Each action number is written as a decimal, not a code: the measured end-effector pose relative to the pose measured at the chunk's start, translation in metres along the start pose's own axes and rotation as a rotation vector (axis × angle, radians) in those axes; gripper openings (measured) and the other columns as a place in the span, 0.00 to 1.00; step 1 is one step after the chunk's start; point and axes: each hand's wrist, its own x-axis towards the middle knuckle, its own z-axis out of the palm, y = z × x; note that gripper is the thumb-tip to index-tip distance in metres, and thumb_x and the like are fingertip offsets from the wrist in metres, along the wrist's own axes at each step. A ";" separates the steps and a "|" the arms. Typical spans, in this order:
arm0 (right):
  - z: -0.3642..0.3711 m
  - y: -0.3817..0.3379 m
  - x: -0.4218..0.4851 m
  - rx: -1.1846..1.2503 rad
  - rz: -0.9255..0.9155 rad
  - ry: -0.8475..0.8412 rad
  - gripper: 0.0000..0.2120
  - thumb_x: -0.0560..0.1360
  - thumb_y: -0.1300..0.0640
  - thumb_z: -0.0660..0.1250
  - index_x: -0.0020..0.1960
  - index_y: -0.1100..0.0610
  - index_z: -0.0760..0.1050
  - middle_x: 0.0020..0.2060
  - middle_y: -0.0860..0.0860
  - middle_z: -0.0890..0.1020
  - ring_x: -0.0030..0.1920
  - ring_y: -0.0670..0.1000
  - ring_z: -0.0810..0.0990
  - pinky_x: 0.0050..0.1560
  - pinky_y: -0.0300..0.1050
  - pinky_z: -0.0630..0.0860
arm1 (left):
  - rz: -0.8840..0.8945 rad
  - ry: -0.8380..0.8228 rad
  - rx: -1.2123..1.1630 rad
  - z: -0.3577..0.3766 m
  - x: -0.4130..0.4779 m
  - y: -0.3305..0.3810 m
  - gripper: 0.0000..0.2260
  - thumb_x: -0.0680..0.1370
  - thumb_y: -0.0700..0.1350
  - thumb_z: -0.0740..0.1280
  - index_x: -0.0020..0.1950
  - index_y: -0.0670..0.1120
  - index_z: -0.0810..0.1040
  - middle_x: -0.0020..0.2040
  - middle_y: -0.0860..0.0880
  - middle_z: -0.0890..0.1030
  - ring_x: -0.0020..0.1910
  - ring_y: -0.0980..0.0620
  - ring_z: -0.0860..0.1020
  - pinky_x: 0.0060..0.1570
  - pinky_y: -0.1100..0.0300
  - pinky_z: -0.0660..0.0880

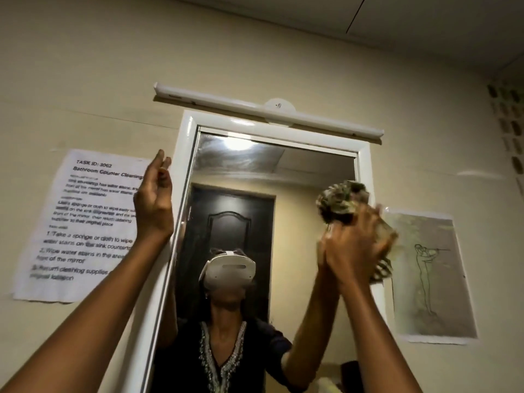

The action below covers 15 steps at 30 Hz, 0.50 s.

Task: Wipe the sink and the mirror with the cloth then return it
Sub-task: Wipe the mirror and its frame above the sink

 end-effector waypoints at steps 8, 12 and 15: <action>0.010 -0.030 -0.007 0.021 0.325 0.021 0.26 0.77 0.49 0.50 0.73 0.57 0.63 0.77 0.51 0.51 0.76 0.58 0.47 0.72 0.67 0.46 | -0.054 -0.047 -0.116 -0.004 -0.001 0.005 0.24 0.78 0.54 0.51 0.71 0.45 0.65 0.67 0.49 0.73 0.65 0.60 0.69 0.59 0.79 0.63; 0.012 -0.096 0.009 0.130 0.048 -0.040 0.29 0.77 0.48 0.55 0.76 0.51 0.54 0.77 0.51 0.51 0.77 0.57 0.45 0.73 0.67 0.43 | -0.133 -0.040 -0.202 -0.008 0.003 0.002 0.25 0.78 0.56 0.49 0.71 0.46 0.65 0.63 0.56 0.73 0.62 0.65 0.70 0.68 0.62 0.63; 0.016 -0.153 0.005 0.135 -0.278 -0.092 0.27 0.76 0.48 0.55 0.75 0.45 0.54 0.77 0.50 0.51 0.76 0.58 0.44 0.72 0.69 0.39 | -0.218 -0.036 -0.283 -0.007 0.001 0.001 0.21 0.81 0.53 0.48 0.71 0.48 0.64 0.66 0.52 0.73 0.67 0.59 0.69 0.69 0.59 0.61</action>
